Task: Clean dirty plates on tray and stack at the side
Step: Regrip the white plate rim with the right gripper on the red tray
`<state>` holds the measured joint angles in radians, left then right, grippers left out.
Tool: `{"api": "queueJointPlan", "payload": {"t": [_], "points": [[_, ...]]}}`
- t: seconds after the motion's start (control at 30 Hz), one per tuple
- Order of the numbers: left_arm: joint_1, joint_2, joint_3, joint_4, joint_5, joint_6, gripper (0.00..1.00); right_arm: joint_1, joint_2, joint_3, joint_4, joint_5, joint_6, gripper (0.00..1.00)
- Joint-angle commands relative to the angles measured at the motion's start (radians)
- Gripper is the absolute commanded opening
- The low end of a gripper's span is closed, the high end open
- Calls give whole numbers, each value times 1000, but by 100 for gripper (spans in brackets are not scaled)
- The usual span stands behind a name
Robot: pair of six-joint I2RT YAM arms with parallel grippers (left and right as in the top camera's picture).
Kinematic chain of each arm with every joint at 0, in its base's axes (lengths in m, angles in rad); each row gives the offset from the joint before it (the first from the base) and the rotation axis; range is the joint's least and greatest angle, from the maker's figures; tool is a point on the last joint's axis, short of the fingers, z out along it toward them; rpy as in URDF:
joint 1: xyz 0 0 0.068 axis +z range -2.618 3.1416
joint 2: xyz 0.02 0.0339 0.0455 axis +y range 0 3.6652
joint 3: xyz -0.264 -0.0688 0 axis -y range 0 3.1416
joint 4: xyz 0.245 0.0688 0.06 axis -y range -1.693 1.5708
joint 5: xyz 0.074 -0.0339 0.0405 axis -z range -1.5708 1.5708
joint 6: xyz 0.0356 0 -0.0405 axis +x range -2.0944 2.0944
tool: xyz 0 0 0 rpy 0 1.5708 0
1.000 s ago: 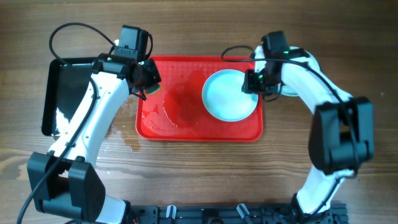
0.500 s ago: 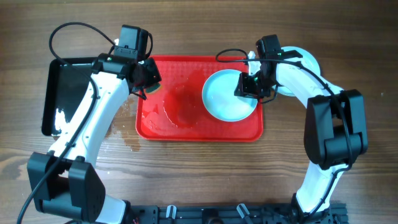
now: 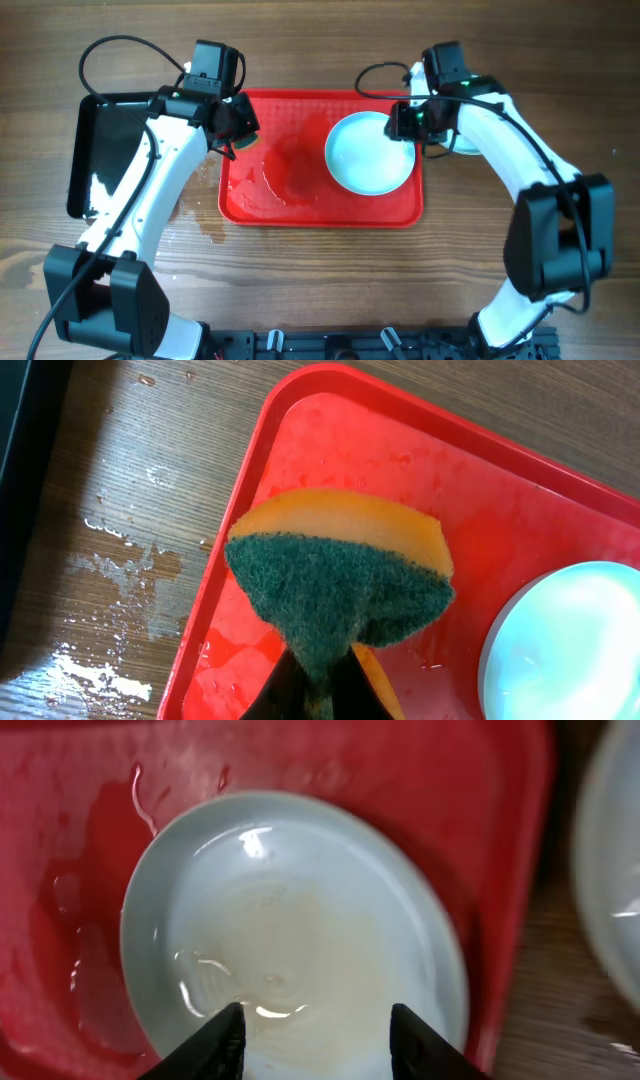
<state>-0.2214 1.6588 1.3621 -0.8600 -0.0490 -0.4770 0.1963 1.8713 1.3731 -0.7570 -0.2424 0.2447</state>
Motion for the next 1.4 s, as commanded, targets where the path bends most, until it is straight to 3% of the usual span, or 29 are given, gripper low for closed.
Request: {"api": "queueJointPlan", "payload": {"t": [0.0, 0.2, 0.47, 1.13, 1.23, 1.37], "points": [[1, 10, -8, 3, 16, 2, 4, -7, -13, 20, -4, 214, 17, 50], [1, 10, -8, 0, 16, 2, 4, -6, 48, 19, -6, 192, -7, 40], [1, 10, -8, -9, 16, 2, 4, -6, 128, 19, -10, 155, -10, 39], [1, 10, -8, -12, 16, 2, 4, 26, 132, -73, -6, 80, -8, 36], [1, 10, -8, -12, 16, 2, 4, 37, 132, -73, -2, 17, -10, 32], [1, 10, -8, -12, 15, 2, 4, 72, 132, -73, 1, -46, -9, 17]]}}
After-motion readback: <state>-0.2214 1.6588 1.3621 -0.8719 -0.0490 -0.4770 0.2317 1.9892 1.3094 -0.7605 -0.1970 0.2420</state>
